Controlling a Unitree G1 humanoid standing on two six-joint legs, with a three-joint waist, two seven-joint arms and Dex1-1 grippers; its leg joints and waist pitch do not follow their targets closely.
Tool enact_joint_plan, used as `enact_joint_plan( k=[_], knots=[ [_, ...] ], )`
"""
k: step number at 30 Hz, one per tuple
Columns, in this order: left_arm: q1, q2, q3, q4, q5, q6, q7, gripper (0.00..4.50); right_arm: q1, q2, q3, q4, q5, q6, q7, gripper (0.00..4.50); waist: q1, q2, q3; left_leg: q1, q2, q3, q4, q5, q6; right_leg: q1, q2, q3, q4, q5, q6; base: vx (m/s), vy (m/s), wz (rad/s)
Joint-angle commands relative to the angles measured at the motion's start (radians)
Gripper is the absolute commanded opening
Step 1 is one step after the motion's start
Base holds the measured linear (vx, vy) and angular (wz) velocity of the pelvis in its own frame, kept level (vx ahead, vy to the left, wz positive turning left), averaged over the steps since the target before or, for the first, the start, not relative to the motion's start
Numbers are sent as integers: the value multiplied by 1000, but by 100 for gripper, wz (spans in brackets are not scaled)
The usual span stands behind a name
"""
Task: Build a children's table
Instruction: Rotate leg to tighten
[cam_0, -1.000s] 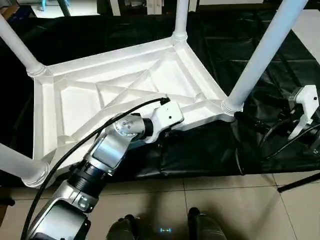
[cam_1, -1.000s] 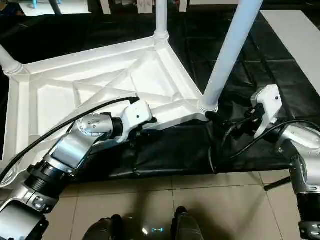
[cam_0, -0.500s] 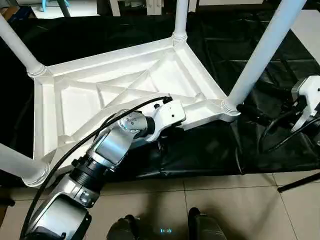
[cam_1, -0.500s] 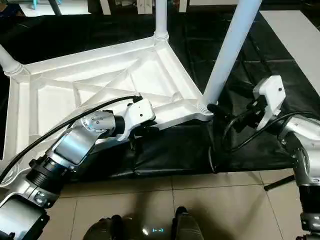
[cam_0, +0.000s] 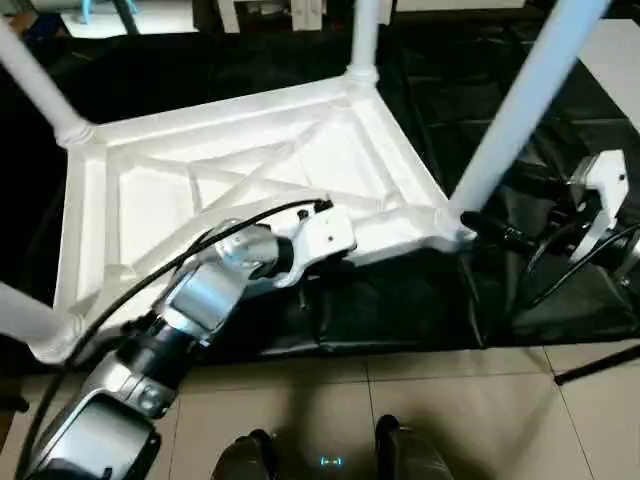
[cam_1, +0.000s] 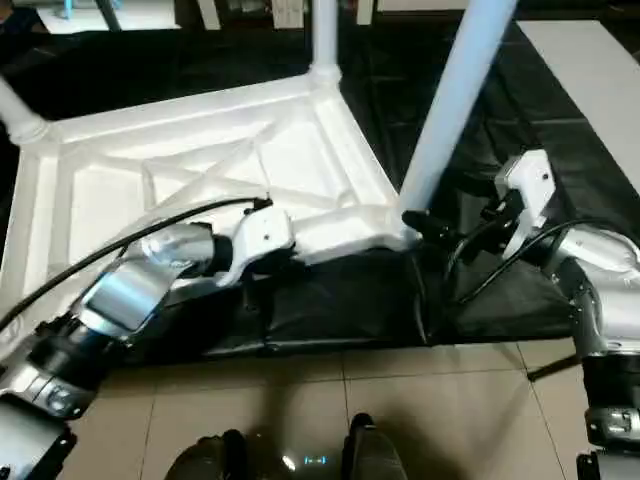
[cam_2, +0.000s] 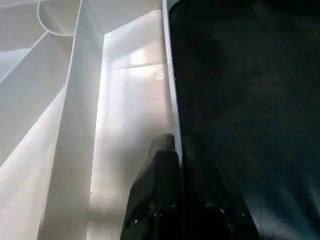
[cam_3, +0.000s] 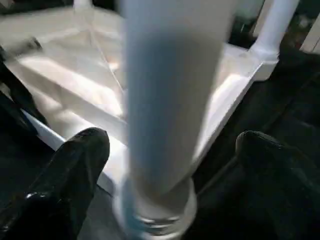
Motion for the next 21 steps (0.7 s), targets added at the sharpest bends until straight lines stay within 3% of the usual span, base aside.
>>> enact_joint_plan(
  k=[1,6,9,10,21],
  knots=[
    [34,19,-52,-7,7,-24,-41,1,-1,3,13,22,-33,-22,9,450,-2,-27,-89,15,-3,10,-45,-87,196,76,-9,5,-37,-159,-285,0,0,0],
    [44,42,-44,-11,8,-28,-41,1,16,14,26,-14,-7,6,62,450,-3,-31,-83,15,-1,9,-48,-112,192,75,-10,7,-40,-198,-271,0,0,0],
    [46,46,-40,-8,8,-39,-47,0,19,11,37,-12,-4,2,86,416,-3,-30,-85,15,-1,9,-48,-106,190,75,-10,7,-39,-193,-270,0,0,0],
    [47,46,-40,-9,8,-42,-50,0,19,13,38,-10,0,1,96,413,-3,-25,-84,15,-1,8,-48,-105,190,75,-11,7,-38,-189,-272,0,0,0],
    [51,48,-46,-18,1,-44,-57,0,-5,35,30,22,-6,-9,126,323,-4,-29,-82,15,-1,10,-48,-108,189,75,-10,7,-40,-189,-278,0,0,0]
  ],
)
